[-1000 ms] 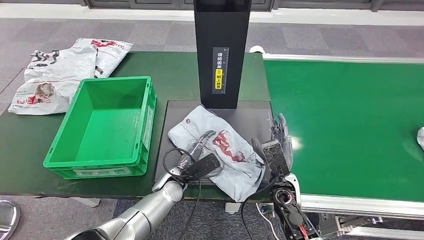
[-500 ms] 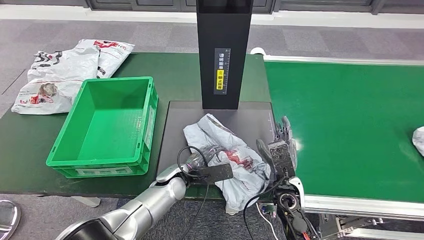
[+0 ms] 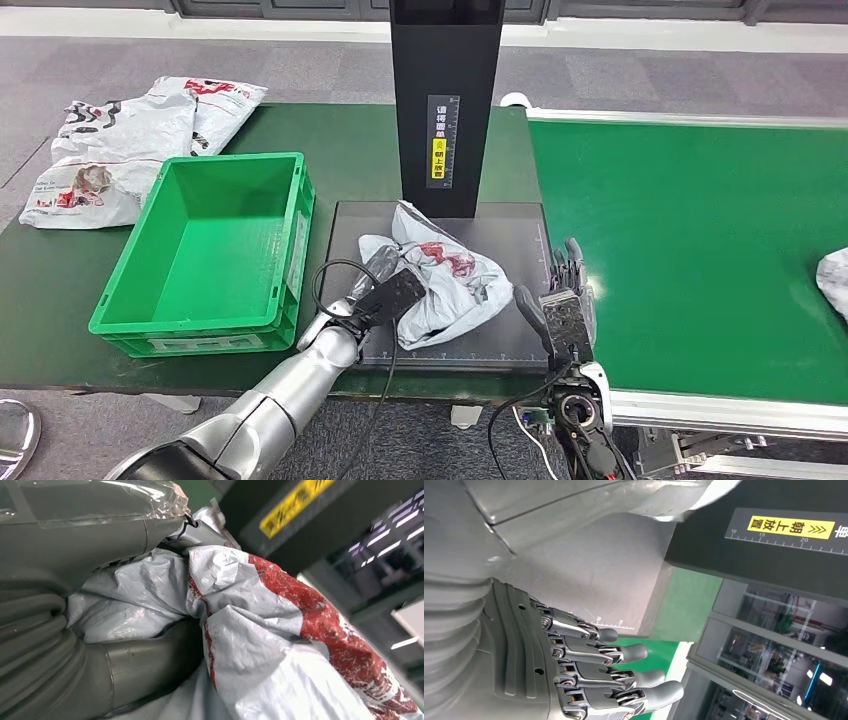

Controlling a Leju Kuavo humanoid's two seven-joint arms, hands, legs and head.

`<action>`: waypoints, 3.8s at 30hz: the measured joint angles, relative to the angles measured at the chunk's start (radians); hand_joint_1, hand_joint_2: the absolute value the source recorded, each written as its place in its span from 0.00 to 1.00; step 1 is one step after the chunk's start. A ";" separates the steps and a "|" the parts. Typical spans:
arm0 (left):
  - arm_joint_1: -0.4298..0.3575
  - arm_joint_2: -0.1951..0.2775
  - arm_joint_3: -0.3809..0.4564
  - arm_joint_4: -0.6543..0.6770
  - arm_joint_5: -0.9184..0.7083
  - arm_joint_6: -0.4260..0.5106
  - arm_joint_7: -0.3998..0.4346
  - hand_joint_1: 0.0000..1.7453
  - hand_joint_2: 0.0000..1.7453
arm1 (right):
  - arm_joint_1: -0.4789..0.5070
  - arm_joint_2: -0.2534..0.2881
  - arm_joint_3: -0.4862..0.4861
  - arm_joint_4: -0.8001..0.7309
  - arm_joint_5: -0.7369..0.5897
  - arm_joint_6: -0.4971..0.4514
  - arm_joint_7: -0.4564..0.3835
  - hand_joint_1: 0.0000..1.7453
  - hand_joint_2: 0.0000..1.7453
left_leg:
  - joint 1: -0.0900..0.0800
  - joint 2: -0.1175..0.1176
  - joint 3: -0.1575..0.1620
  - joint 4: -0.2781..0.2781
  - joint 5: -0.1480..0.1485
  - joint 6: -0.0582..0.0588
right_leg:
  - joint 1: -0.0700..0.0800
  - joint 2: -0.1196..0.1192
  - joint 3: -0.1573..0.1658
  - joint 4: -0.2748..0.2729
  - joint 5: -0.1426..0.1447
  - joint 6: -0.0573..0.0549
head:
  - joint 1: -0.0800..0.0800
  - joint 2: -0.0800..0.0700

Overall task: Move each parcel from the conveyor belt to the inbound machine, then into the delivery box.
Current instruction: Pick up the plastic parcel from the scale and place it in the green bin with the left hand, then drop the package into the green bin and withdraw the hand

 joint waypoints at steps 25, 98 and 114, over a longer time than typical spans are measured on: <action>-0.055 0.139 0.328 -0.371 -0.946 0.449 0.273 1.00 1.00 | 0.048 0.028 -0.037 -0.126 0.071 -0.015 0.070 0.00 1.00 | 0.000 0.003 -0.002 0.000 0.000 -0.001 | 0.000 0.004 -0.004 0.001 0.000 -0.001 | 0.000 0.000; -0.124 0.183 0.753 -0.042 -0.153 0.162 0.000 0.00 1.00 | 0.047 0.045 -0.127 -0.194 0.114 0.021 0.099 0.00 1.00 | 0.003 0.004 -0.003 0.000 0.002 -0.004 | 0.003 0.005 -0.006 0.002 0.002 -0.005 | 0.000 0.000; -0.006 -0.001 0.419 -0.090 0.135 -0.038 -0.138 0.00 1.00 | 0.007 0.046 -0.108 -0.129 0.163 -0.002 0.096 0.00 1.00 | 0.002 0.003 -0.004 0.000 0.001 -0.004 | 0.003 0.004 -0.006 0.001 0.002 -0.005 | 0.000 0.000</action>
